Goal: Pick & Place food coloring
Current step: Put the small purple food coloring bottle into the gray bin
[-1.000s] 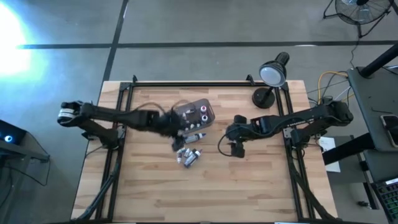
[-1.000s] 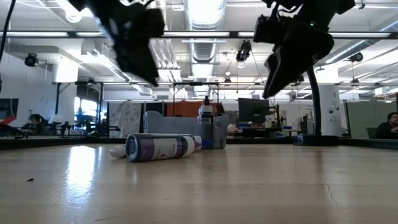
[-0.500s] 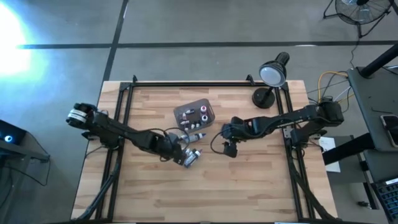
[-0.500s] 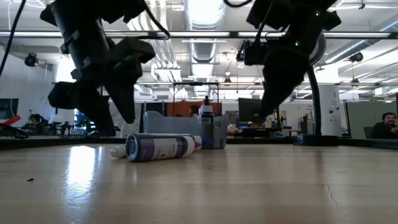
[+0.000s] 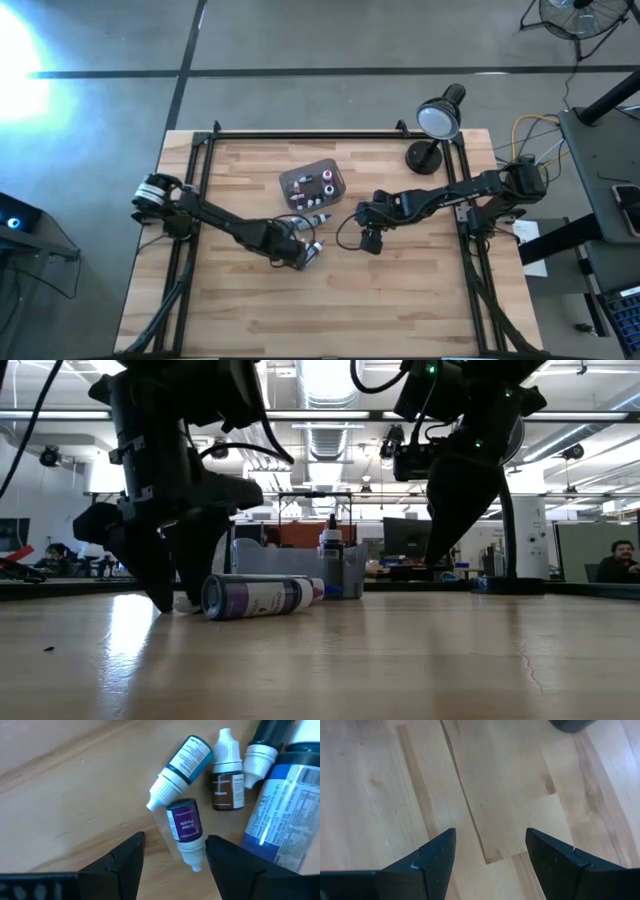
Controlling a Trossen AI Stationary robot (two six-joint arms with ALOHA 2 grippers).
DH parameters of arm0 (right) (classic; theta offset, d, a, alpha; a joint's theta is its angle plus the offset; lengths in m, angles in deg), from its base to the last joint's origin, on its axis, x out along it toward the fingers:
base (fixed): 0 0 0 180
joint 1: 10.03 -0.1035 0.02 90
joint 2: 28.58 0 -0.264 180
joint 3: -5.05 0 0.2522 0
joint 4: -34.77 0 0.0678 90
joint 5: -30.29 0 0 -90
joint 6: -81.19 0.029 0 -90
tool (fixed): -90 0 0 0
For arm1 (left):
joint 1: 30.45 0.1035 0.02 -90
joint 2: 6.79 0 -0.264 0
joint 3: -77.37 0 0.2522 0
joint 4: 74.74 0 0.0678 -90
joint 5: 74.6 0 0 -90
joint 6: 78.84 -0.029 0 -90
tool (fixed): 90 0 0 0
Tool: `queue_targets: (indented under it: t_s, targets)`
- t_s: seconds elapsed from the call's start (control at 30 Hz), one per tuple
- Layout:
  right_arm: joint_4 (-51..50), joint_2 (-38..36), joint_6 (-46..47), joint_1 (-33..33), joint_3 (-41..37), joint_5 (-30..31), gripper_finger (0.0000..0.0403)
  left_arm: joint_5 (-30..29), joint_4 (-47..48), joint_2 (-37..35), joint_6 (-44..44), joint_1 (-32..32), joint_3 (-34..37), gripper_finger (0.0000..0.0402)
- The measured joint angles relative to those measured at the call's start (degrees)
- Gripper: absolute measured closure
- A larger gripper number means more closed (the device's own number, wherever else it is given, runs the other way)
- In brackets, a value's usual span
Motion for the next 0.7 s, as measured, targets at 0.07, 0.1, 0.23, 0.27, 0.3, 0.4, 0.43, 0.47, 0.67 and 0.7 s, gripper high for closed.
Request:
queue_targets:
  t_s: [0.07, 0.1, 0.23, 0.27, 0.3, 0.4, 0.43, 0.47, 0.67, 0.7]
  targets:
    - [0.0, 0.0, 0.0, 0.0, 0.0, 0.0, 0.0170, 0.2, 0.1, -0.3, 0.0, 0.0, 0.2, 0.0223]
    - [0.0, 0.0, -0.1, 0.0, 0.0, 0.1, 0.0170, 0.3, 0.3, -0.4, 0.0, 0.0, 0.3, 0.0231]
    - [0.1, 0.0, -0.3, 0.0, 0.0, 0.1, 0.0170, 0.3, 0.6, -0.5, -0.3, 0.1, 0.4, 0.0276]
    - [0.1, 0.0, -0.3, 0.1, 0.0, 0.1, 0.0170, 0.2, 0.7, -0.5, -0.4, 0.1, 0.4, 0.0288]
    - [0.1, 0.0, -0.3, 0.1, 0.0, 0.2, 0.0170, 0.2, 0.8, -0.5, -0.7, 0.1, 0.4, 0.0300]
    - [0.1, 0.0, -0.3, 0.1, 0.0, 0.4, 0.0170, 0.2, 1.0, -0.5, -1.8, 0.1, 0.4, 0.0329]
    - [0.1, 0.0, -0.1, 0.1, 0.0, 0.5, 0.0170, 0.2, 1.2, -0.5, -2.2, 0.1, 0.4, 0.0337]
    - [0.0, 0.0, 0.0, 0.1, 0.0, 0.5, 0.0170, 0.1, 1.8, -0.7, -2.7, 0.1, 0.3, 0.0343]
    - [0.1, -0.4, 2.0, 0.1, 0.0, 0.6, 0.0175, -2.5, 9.7, -8.4, -3.3, 0.0, 0.3, 0.0357]
    - [0.3, -0.7, 2.0, 0.0, 0.0, 0.6, 0.0176, -4.0, 10.7, -10.6, -3.3, 0.0, 0.3, 0.0357]
